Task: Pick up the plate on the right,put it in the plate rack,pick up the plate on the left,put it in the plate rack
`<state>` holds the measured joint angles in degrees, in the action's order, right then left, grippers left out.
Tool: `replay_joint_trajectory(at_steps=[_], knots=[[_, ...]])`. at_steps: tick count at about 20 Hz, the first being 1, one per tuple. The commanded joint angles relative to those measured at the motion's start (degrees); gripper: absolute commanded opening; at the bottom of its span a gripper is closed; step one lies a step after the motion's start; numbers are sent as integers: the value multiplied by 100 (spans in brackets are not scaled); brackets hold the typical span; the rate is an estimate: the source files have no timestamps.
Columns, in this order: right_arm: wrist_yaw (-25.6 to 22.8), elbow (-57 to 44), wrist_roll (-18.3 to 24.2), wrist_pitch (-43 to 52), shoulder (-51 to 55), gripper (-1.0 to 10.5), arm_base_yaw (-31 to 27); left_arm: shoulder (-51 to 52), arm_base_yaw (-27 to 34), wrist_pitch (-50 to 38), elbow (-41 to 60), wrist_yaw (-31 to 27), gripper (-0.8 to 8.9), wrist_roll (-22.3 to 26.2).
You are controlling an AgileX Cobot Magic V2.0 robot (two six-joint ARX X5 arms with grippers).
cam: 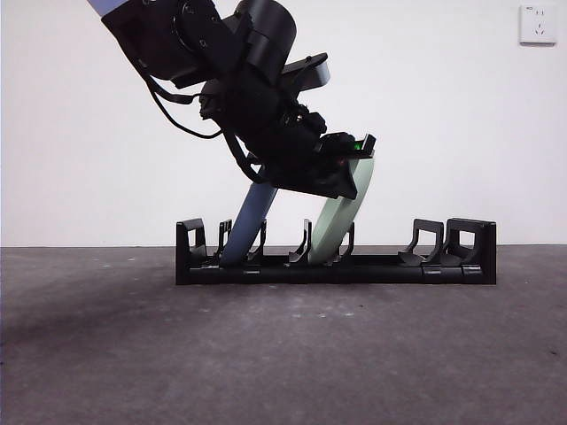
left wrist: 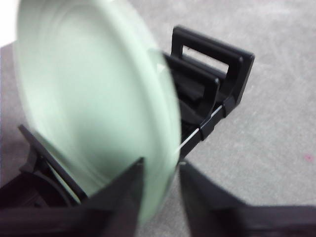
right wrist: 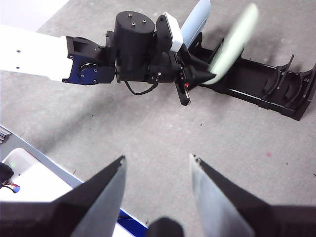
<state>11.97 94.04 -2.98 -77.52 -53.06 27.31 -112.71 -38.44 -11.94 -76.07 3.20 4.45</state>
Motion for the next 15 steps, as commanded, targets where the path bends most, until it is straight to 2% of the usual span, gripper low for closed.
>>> replay_joint_trajectory(at_steps=[1, 8, 11, 15], knots=[[-4, -15, 66, -129, 9, 221, 0, -26, -50, 74, -63, 20, 167, 2], [-7, -15, 160, -127, 9, 222, 0, 579, -127, 557, -63, 20, 167, -39], [-11, -15, 181, -129, 4, 221, 0, 1137, -181, 1294, -63, 22, 167, -37], [-22, -17, 264, -129, -9, 221, 0, 2271, -310, 2712, -63, 50, 166, -37]])
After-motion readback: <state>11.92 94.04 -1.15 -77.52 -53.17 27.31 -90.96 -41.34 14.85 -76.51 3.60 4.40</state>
